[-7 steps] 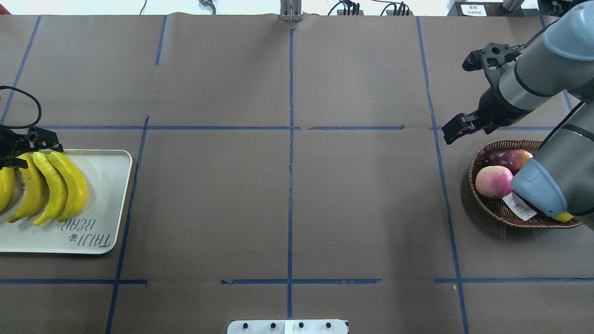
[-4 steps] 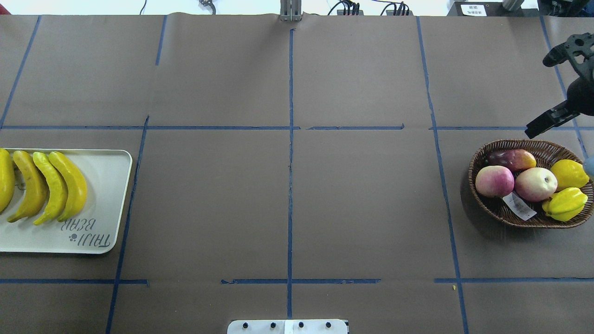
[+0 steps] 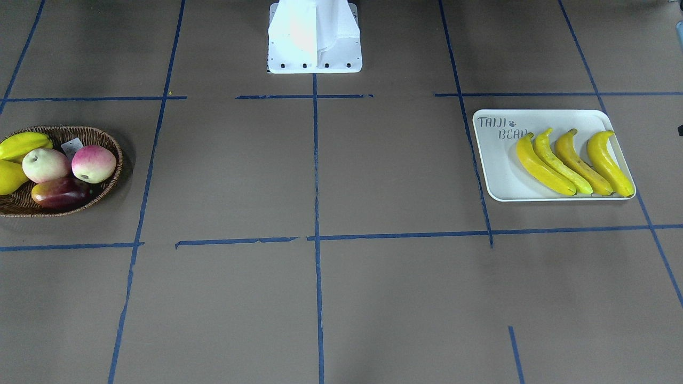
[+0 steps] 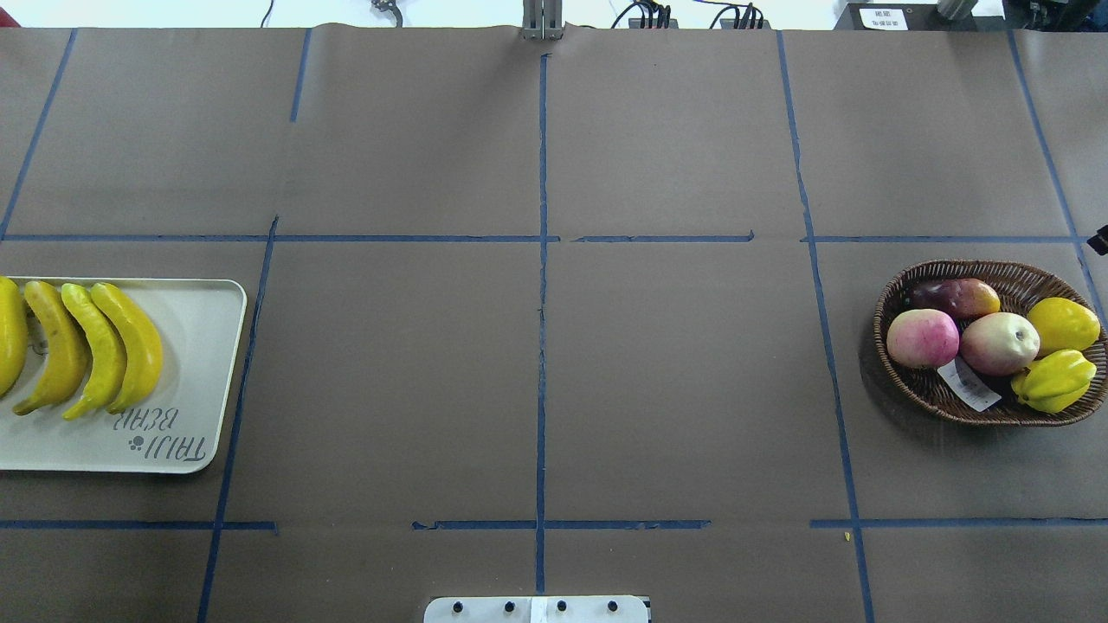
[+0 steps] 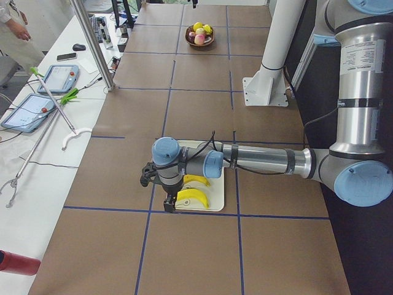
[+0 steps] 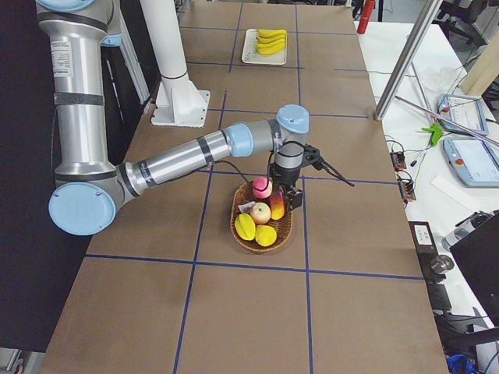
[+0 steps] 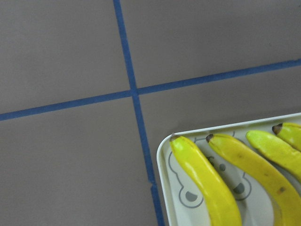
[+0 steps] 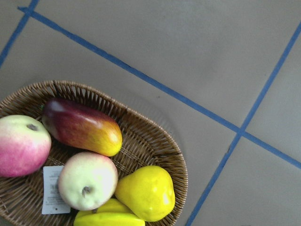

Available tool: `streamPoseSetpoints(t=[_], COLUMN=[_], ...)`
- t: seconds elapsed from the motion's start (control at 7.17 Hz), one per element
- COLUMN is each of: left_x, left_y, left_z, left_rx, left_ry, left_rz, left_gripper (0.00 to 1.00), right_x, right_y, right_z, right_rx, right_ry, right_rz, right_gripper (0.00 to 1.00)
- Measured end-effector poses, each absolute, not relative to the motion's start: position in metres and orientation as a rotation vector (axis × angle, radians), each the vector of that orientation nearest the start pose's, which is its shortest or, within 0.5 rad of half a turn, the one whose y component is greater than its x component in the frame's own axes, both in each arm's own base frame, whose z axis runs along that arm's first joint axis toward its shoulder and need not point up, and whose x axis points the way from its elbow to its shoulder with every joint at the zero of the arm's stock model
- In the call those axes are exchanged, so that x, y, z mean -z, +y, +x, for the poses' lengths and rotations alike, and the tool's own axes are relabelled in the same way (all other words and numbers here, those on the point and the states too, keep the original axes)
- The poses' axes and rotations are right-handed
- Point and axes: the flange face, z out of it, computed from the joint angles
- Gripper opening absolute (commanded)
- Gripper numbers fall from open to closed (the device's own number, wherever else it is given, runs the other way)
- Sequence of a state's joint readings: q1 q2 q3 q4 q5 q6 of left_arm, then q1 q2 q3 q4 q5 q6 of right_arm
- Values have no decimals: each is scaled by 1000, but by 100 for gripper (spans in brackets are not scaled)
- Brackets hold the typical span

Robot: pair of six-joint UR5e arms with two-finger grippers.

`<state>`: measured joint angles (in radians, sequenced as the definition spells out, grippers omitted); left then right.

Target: Transfer all bananas from basket to plate

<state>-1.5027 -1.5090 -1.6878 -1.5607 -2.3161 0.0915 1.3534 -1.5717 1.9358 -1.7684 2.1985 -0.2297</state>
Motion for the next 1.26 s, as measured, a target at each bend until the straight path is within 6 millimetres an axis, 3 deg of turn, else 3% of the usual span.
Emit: streamPoseSetpoints(t=[0.14,0.42,0.7,1.26], left_x=[-634,-641,-639,-646], left_y=[-467,-461,-460,-444], left_z=[-49,-58,-59,-60], left_rx=[-140,-119,-118,-113], left_ry=[745,746,743,735], left_rz=[39,25,28,13], left_gripper=[100,100,100,100], right_x=[-542,-597,-610,-610], right_y=[-473,-456,-448,-449], right_z=[-7,43,62,67], right_rx=[452,310,186,100], right_ry=[-670,-752,-765,-724], right_rz=[128,63,26,-1], right_gripper=[99,98,100,100])
